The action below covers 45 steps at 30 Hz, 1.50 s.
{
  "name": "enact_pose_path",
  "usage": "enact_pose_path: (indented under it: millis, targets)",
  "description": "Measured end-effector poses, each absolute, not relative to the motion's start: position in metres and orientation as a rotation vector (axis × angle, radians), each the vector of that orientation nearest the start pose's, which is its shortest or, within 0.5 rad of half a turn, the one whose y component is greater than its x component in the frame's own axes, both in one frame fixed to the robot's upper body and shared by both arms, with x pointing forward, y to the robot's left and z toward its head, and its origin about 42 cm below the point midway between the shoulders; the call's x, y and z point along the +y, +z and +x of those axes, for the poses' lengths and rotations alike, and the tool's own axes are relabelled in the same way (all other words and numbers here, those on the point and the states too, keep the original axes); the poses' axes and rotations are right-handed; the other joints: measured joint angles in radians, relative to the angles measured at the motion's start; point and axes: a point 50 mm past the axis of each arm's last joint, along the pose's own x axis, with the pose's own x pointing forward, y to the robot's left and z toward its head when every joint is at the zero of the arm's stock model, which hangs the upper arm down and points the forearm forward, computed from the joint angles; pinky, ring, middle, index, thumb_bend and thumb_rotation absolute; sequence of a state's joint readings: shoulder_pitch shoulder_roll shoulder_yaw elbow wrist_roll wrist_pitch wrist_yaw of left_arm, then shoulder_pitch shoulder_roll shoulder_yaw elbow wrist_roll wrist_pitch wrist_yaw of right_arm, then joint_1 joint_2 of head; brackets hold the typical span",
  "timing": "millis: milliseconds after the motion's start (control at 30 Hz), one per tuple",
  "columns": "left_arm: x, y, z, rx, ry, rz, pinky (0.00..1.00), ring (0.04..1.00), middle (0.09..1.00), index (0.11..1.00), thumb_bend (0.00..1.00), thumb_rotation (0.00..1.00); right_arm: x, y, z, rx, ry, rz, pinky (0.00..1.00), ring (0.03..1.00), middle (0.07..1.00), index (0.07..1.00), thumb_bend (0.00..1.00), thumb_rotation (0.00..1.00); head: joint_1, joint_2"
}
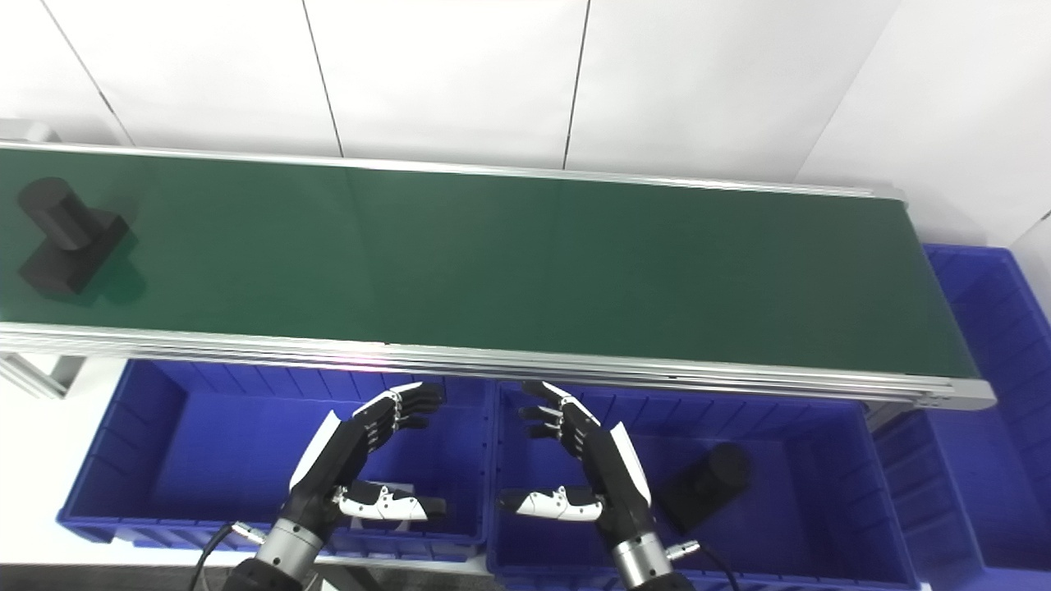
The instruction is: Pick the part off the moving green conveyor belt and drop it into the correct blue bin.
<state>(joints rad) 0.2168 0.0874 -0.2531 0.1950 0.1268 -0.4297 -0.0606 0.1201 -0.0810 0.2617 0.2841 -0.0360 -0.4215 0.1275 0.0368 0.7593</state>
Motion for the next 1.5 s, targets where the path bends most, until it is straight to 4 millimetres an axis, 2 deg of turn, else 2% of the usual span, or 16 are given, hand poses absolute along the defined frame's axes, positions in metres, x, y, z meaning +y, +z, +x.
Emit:
enact_pose_path:
  millis: [133,400,1500]
  targets:
    - [0.1780,0.0187,0.1851,-0.023,-0.328,0.163,0.75,0.797,0.800,0.788,0.93,0.21,-0.1700,0.0123,0.2135,-0.002,0.367,-0.077,0.70,0.752,0.827,0.796,0.94,0.27,0.000,0.000]
    - [0.1780,0.0187,0.1853,-0.024,-0.329,0.164,0.76,0.803,0.803,0.789,0.92,0.18,-0.1722,0.0073,0.2119,0.018,0.346,-0.077,0.67,0.727,0.764,0.765,0.94,0.27,-0.002,0.000]
    - [0.1787,0.0182,0.1859,-0.022,-0.337,0.167,0.77,0.805,0.807,0.790,0.92,0.19,-0.1720,0.0059,0.2115,0.023,0.338,-0.077,0.68,0.740,0.774,0.787,0.94,0.26,-0.005,-0.005]
